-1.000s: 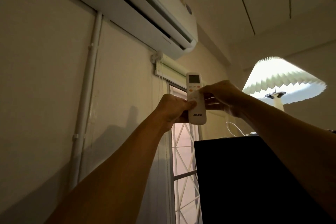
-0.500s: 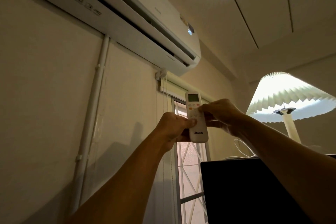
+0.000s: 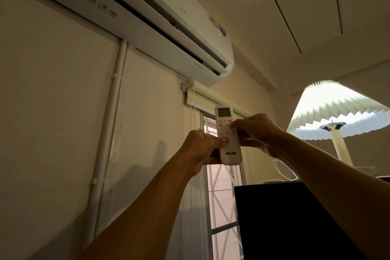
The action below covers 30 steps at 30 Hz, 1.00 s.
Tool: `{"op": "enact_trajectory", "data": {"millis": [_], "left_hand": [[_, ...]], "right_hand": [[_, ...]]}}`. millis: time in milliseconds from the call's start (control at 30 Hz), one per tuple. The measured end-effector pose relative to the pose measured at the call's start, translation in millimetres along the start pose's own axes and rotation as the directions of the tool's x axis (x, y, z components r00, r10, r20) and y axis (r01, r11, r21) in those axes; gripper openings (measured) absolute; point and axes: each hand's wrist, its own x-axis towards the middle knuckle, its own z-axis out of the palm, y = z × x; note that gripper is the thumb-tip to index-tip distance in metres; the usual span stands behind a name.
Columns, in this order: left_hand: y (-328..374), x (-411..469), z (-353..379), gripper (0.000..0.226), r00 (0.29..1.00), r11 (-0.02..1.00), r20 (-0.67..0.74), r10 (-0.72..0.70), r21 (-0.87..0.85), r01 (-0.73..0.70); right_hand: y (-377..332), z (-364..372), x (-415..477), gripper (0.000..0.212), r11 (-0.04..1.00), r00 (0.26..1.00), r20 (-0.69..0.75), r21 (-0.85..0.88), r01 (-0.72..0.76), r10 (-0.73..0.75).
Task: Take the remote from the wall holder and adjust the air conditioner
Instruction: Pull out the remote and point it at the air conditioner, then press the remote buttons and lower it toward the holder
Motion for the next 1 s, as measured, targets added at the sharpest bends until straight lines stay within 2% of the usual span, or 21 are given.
{"op": "enact_trajectory", "data": {"millis": [267, 433, 567, 667, 767, 1000], "left_hand": [[-5, -1, -2, 0.029, 1.0, 1.0, 0.0, -0.008, 0.009, 0.008], [-11, 0, -4, 0.012, 1.0, 1.0, 0.009, -0.015, 0.023, 0.014], [-15, 0, -6, 0.012, 1.0, 0.999, 0.0, -0.002, 0.049, 0.002], [-18, -2, -8, 0.023, 0.999, 0.993, -0.037, 0.017, 0.121, -0.013], [-23, -3, -11, 0.016, 0.993, 0.967, -0.087, 0.076, 0.248, -0.053], [-37, -8, -21, 0.022, 0.947, 0.819, -0.179, 0.268, 0.561, -0.126]], "right_hand": [[5, 2, 0, 0.02, 1.0, 1.0, 0.008, 0.008, -0.007, 0.007], [10, 3, 0, 0.021, 1.0, 1.0, 0.027, 0.0, -0.012, 0.012], [13, 6, -1, 0.025, 1.0, 0.999, 0.035, -0.023, -0.008, 0.009], [15, 10, -1, 0.03, 0.999, 0.999, 0.033, -0.054, -0.006, 0.008], [16, 19, 1, 0.037, 0.993, 1.0, 0.026, -0.117, 0.012, -0.009], [20, 48, -2, 0.06, 0.969, 0.997, -0.018, -0.24, 0.066, -0.072]]}}
